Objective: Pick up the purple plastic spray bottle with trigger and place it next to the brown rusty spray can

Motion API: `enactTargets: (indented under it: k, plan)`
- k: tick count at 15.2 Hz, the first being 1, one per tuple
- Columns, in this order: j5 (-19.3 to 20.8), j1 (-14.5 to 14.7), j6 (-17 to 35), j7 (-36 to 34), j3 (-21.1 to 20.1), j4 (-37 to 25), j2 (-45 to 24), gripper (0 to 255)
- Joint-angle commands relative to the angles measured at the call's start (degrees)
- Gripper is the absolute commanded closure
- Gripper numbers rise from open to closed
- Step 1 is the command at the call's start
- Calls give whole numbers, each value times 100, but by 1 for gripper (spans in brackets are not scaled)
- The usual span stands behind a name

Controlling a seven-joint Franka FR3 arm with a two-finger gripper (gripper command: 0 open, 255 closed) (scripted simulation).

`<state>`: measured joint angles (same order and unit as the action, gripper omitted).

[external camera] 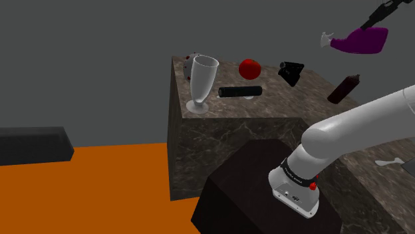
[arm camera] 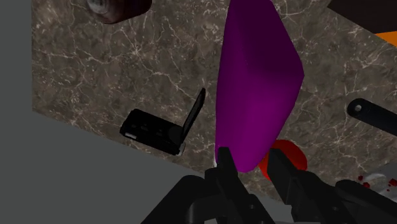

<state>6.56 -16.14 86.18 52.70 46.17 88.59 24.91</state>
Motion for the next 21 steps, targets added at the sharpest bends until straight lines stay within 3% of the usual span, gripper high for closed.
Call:
enactTargets:
  k: [1, 6, 12, 21]
  plan:
    - [-120, 111, -87, 354, 437, -306, -219, 255]
    - [-850, 781, -349, 1405, 2235, -1236, -1111, 255]
    - [-420, 358, 199, 1198, 1554, -368, -608, 255]
    - [-88, -6, 925, 1071, 1141, 710, -150, 255]
